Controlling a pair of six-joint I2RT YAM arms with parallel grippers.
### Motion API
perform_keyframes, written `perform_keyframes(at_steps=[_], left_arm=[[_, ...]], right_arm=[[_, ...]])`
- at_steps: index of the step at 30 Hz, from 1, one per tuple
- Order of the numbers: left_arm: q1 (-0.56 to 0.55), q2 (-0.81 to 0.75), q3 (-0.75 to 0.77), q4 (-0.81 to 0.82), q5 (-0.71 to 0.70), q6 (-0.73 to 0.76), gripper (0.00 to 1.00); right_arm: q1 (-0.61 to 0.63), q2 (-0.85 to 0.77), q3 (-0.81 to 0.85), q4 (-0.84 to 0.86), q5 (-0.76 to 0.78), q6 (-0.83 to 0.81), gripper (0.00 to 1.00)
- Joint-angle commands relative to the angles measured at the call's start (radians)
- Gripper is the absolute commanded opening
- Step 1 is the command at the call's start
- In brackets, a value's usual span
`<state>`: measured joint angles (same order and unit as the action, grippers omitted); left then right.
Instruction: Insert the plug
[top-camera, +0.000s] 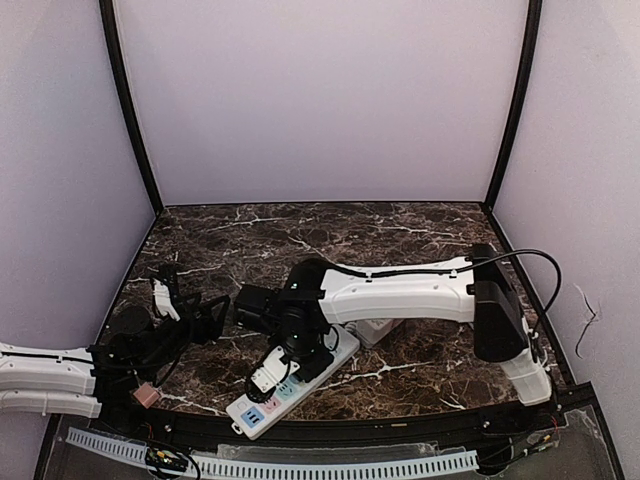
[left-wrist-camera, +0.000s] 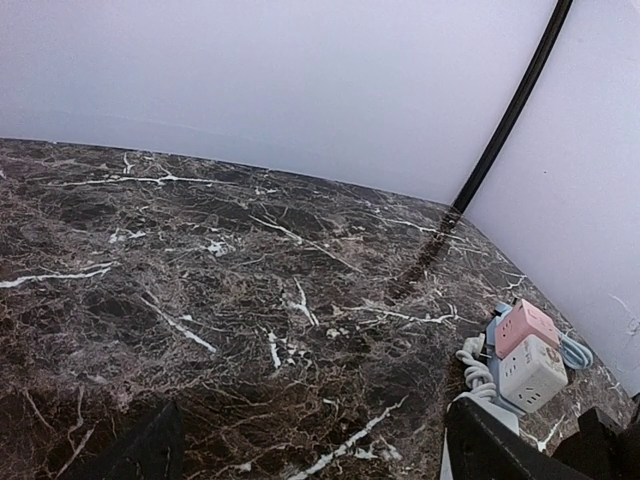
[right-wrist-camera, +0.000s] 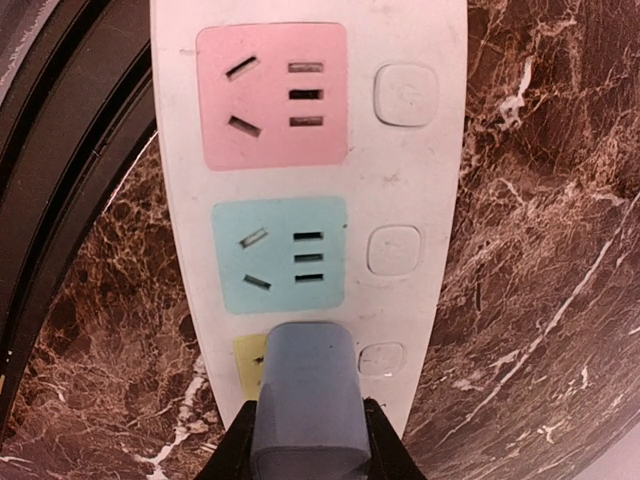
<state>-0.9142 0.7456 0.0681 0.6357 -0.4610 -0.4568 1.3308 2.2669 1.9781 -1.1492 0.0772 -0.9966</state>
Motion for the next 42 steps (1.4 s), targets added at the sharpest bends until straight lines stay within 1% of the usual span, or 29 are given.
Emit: perform_keyframes(at_steps=[1,8,12,13,14,15,16,17,18,23,32,37,42], left_arm=[[-0.001,-0.013,-0.032,-0.018,-0.007,-0.002,0.91],[0.000,0.005,-0.032,0.002,-0.001,-0.005,0.91],[-0.001,0.003,-0.034,0.002,-0.001,-0.004,0.91],[-0.001,0.002,-0.034,0.001,0.000,-0.004,0.91],[-0.001,0.001,-0.034,0.003,0.001,-0.005,0.91],[-0.001,0.000,-0.034,0.002,0.003,-0.005,0.91],[-0.001,-0.001,-0.034,0.001,0.003,-0.005,0.91],[0.000,-0.001,-0.034,0.001,0.004,-0.006,0.91],[-0.001,-0.002,-0.034,0.001,0.003,-0.005,0.91],[-0.001,-0.004,-0.034,-0.001,0.002,-0.005,0.91],[0.001,-0.008,-0.036,-0.006,-0.002,-0.003,0.91],[0.000,-0.009,-0.034,-0.011,-0.005,-0.002,0.91],[-0.001,0.002,-0.025,-0.016,-0.001,0.006,0.91]], right_arm=[[0.000,0.193,-0.081,0.012,-0.103,-0.010,0.00],[-0.005,0.198,-0.092,0.050,-0.103,-0.005,0.00],[-0.007,0.200,-0.090,0.075,-0.057,0.017,0.00],[-0.005,0.196,-0.096,0.093,-0.030,0.025,0.08],[-0.004,0.185,-0.108,0.123,-0.004,0.034,0.23],[-0.004,0.175,-0.121,0.141,0.008,0.036,0.42],[-0.004,0.164,-0.127,0.148,0.010,0.036,0.76],[-0.005,0.155,-0.131,0.150,0.009,0.034,0.96],[-0.004,0.145,-0.132,0.155,0.008,0.035,0.98],[-0.007,0.064,-0.168,0.197,0.006,0.047,0.99],[-0.019,-0.084,-0.217,0.213,-0.010,0.079,0.99],[-0.021,-0.166,-0.277,0.233,-0.012,0.107,0.99],[-0.028,-0.273,-0.373,0.308,-0.031,0.133,0.99]])
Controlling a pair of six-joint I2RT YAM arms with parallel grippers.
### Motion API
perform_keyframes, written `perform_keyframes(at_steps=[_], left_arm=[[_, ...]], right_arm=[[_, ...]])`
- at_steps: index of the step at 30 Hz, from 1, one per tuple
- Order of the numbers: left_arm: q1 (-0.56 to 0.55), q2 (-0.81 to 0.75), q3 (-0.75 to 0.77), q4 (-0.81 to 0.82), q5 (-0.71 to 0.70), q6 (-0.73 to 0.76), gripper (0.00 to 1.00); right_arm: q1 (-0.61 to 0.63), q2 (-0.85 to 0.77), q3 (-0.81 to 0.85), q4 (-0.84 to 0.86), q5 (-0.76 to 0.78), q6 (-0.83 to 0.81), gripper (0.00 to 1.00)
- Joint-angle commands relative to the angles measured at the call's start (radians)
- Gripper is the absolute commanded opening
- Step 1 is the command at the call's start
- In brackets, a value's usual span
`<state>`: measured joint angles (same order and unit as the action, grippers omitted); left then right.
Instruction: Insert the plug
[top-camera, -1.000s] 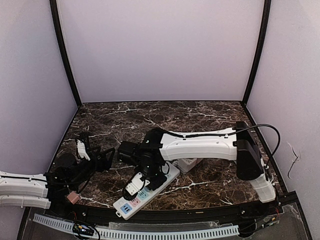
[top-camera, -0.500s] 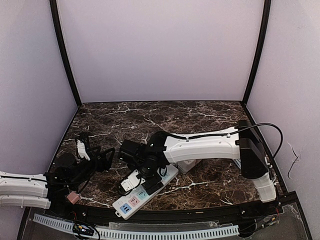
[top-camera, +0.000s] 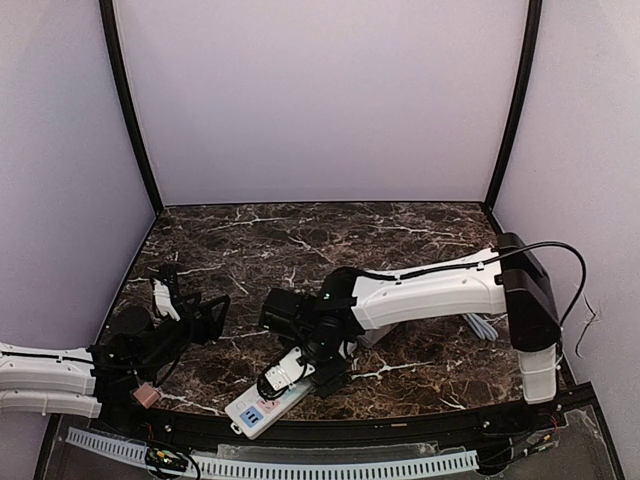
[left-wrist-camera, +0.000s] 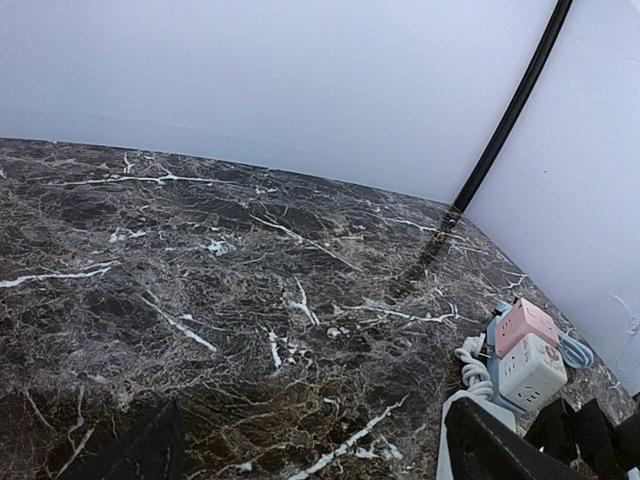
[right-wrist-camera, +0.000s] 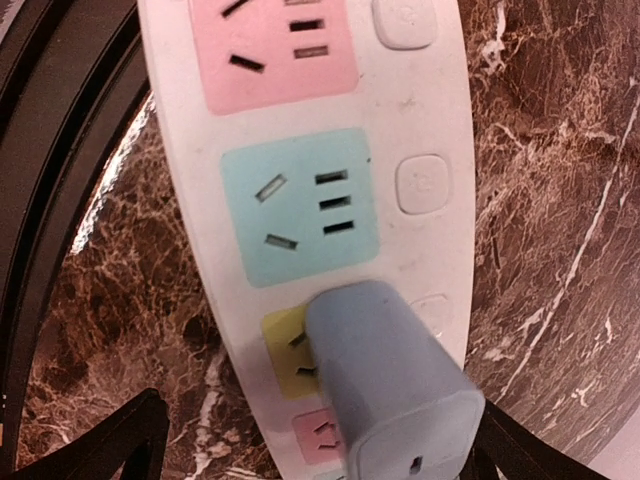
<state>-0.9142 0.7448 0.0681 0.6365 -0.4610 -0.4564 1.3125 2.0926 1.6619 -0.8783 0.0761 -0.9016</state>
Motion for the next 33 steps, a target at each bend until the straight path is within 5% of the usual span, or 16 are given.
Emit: perform_keyframes(at_steps=[1,11,20,27,33], left_arm=[[-0.001,0.009,-0.021,-0.018,0.000,0.009,0.91],[-0.001,0.089,0.031,-0.047,0.034,0.038,0.96],[-0.002,0.209,0.114,-0.092,0.102,0.036,0.99],[-0.001,0.248,0.180,-0.209,-0.024,0.004,0.99],[-0.002,0.266,0.315,-0.503,-0.158,-0.085,0.99]], right_arm=[[-0.011,-0.119,-0.074,0.053,-0.035,0.044,0.99],[-0.015,-0.362,-0.360,0.318,-0.016,0.177,0.99],[-0.015,-0.680,-0.787,0.921,0.114,0.395,0.99],[-0.017,-0.651,-0.790,1.032,0.453,0.617,0.99],[-0.070,-0.625,-0.800,1.087,0.599,0.786,0.99]])
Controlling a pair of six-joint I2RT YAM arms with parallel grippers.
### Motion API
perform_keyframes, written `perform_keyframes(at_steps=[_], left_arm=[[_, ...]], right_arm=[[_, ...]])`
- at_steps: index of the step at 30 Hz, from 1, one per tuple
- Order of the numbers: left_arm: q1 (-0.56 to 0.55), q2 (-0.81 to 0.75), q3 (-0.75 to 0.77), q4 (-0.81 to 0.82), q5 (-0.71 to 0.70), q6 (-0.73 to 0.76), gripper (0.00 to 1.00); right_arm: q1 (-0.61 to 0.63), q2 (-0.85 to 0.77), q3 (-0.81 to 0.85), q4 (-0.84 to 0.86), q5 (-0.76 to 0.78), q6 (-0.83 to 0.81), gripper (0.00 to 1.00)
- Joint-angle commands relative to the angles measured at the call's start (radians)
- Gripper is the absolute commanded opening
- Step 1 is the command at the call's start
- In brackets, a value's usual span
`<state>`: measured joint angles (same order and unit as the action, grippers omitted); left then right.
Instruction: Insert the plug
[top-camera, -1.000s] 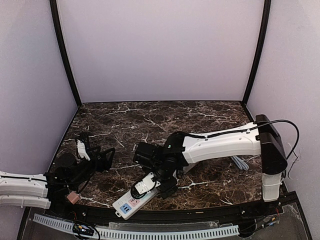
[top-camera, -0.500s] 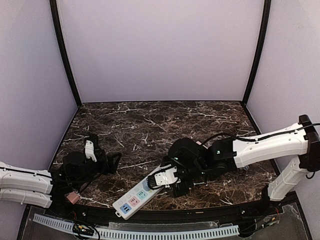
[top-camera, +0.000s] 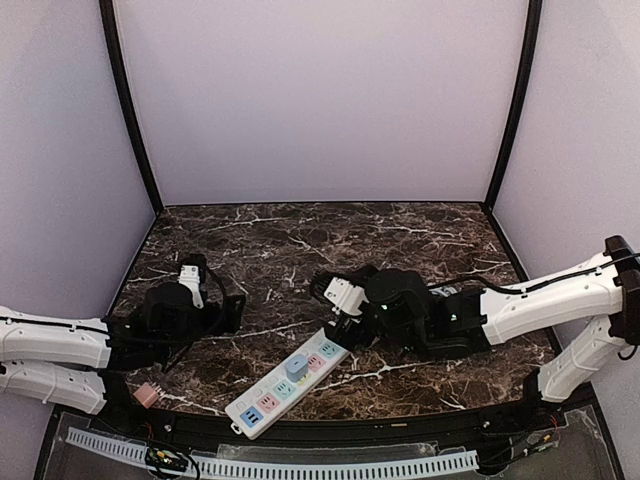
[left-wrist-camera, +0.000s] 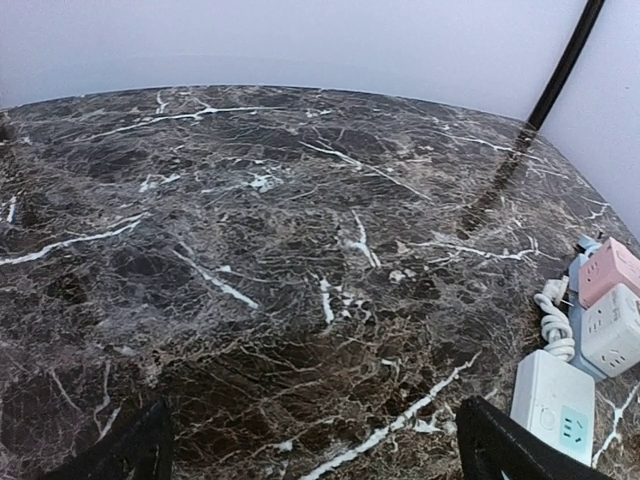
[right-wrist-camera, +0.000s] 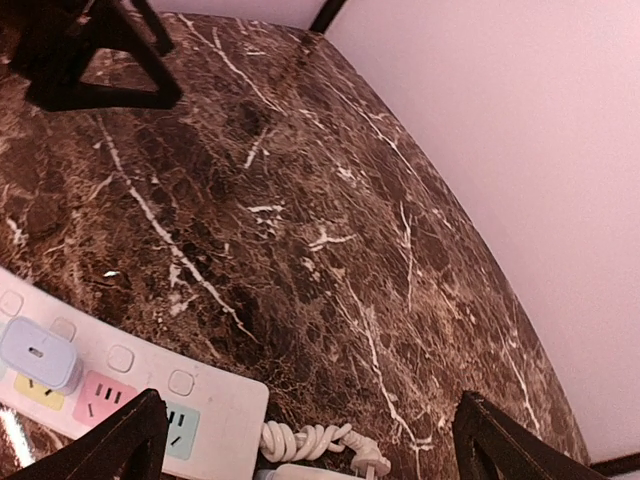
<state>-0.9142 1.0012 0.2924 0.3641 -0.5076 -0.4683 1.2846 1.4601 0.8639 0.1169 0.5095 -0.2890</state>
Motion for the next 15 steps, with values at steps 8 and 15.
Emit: perform_keyframes(at_steps=[8,15], left_arm=[[0.000,-0.072,0.132,-0.477,-0.129,-0.233,0.99],[0.000,-0.096,0.315,-1.033,-0.167,-0.546,0.99]], right_arm=[[-0.172,-0.070,-0.070,0.102,0.111,0.454,0.99],[-0.189,-0.094,-0.106,0.112,0.073,0.490,0.99]])
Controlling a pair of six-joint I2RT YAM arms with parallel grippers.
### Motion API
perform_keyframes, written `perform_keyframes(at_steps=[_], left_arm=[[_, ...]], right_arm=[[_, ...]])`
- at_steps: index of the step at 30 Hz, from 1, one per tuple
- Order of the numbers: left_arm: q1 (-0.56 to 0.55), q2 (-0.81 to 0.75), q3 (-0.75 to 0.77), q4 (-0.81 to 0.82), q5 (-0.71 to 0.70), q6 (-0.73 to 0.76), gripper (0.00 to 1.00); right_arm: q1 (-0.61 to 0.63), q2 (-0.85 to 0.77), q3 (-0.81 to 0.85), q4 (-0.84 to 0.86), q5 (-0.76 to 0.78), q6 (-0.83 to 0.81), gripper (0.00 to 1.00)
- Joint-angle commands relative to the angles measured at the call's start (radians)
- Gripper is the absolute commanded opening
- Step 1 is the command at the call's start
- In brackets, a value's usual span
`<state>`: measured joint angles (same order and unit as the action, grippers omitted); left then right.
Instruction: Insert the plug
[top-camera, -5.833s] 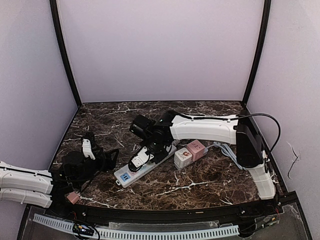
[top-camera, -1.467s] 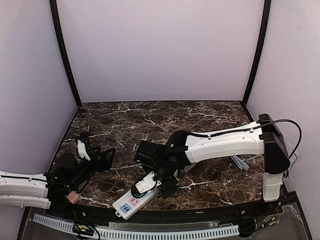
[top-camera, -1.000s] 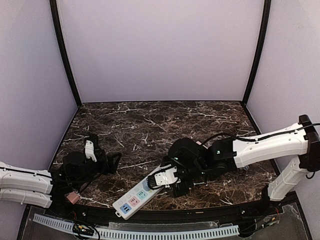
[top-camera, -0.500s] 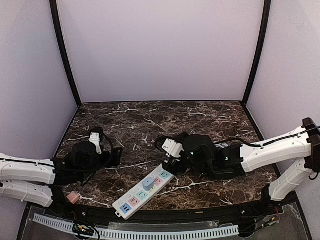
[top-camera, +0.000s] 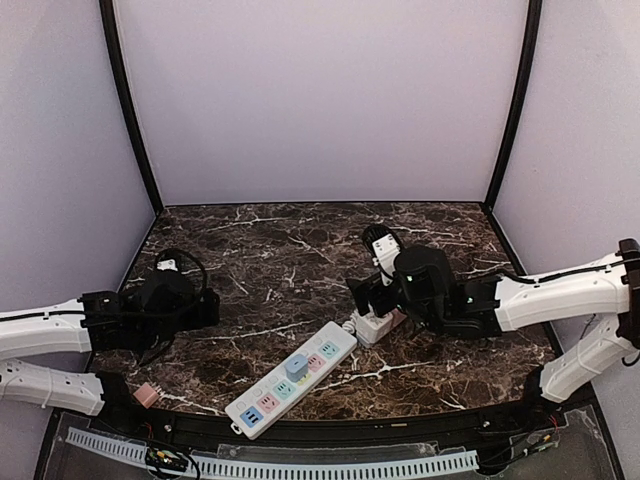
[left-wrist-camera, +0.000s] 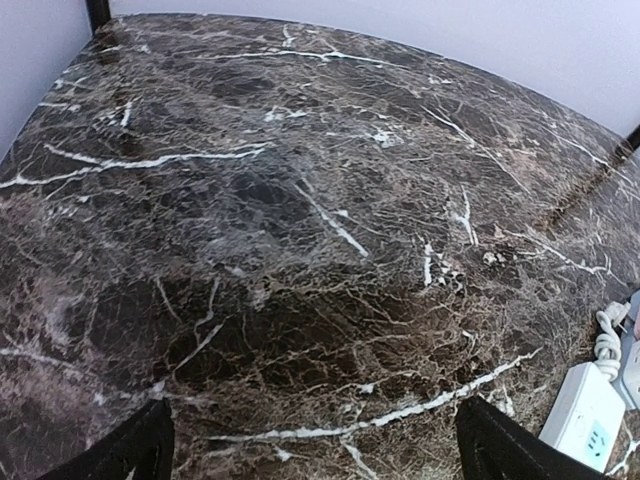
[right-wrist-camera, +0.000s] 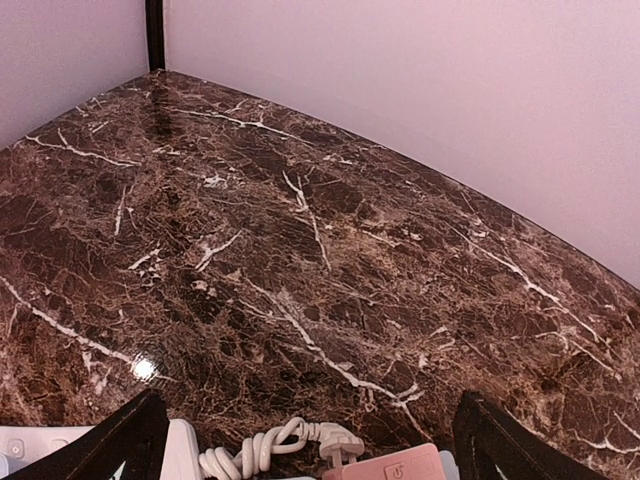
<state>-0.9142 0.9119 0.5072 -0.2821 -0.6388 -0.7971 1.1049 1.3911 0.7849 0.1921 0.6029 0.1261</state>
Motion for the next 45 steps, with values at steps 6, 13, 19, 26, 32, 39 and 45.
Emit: perform_keyframes(at_steps=[6,13,19,26,32,39,45], left_arm=[[0.004,0.108,0.238,-0.721,0.076,-0.432,0.99],[0.044,0.279,0.338,-1.012,0.270,-0.623,0.99],[0.088,0.330,0.290,-1.058,0.375,-0.565,0.99],[0.106,0.213,0.121,-0.992,0.556,-0.600,0.99],[0.107,0.036,0.000,-0.902,0.619,-0.678,0.99],[0.110,0.056,0.094,-1.012,0.557,-0.769,0.99],[0.110,0.283,0.229,-1.131,0.524,-0.759,0.99]], right_arm=[[-0.035,-0.060,-0.060,0.019,-0.062,0.119,0.99],[-0.058,-0.054,-0.078,0.011,-0.090,0.140,0.99],[-0.070,-0.050,-0.095,0.008,-0.073,0.139,0.99],[-0.081,-0.027,-0.085,0.009,-0.081,0.128,0.99],[-0.085,0.012,-0.062,0.009,-0.095,0.118,0.99],[-0.093,0.043,-0.053,0.009,-0.103,0.115,0.99],[-0.105,0.038,-0.066,0.013,-0.115,0.114,0.99]])
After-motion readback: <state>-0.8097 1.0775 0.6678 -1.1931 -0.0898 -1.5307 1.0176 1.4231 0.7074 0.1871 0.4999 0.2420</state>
